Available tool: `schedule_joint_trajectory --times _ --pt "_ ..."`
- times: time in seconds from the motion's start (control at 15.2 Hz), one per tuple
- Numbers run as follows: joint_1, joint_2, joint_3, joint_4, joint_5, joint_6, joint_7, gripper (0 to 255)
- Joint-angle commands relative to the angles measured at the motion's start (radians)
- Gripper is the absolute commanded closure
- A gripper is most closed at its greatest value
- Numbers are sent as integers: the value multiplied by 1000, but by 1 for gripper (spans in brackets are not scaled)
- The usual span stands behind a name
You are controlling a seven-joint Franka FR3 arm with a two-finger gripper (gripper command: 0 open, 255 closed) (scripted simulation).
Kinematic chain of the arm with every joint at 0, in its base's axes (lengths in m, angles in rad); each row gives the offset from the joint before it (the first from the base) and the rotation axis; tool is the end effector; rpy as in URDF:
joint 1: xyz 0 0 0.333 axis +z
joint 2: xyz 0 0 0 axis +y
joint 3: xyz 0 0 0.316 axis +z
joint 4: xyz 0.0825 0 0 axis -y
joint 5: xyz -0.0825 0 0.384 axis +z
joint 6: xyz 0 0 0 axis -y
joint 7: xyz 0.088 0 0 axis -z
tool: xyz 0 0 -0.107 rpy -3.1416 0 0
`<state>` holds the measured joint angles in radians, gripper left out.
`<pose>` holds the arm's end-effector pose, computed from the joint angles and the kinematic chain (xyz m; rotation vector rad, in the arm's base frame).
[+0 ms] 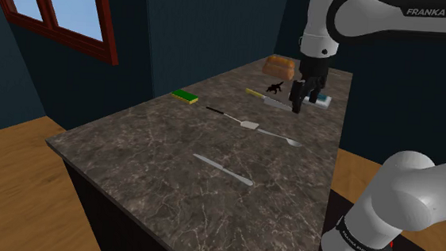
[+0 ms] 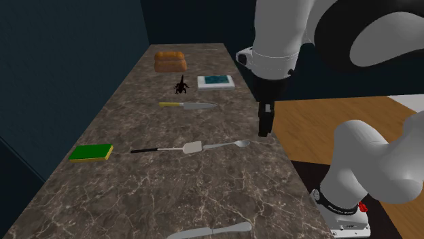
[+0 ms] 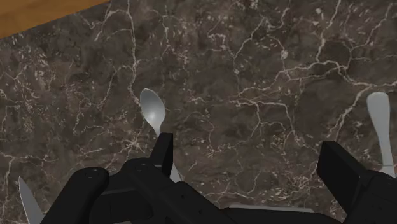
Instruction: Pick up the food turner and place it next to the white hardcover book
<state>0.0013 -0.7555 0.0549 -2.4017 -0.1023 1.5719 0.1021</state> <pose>0.3124 0.0105 0.5603 2.9939 -0.0873 -0.0973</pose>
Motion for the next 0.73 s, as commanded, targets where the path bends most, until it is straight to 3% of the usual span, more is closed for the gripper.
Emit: schedule_joint_trajectory --times 0.0,0.66 --pt "0 0 0 0 0 0 0 0" --pt "-5 314 -106 56 -22 314 -150 0"
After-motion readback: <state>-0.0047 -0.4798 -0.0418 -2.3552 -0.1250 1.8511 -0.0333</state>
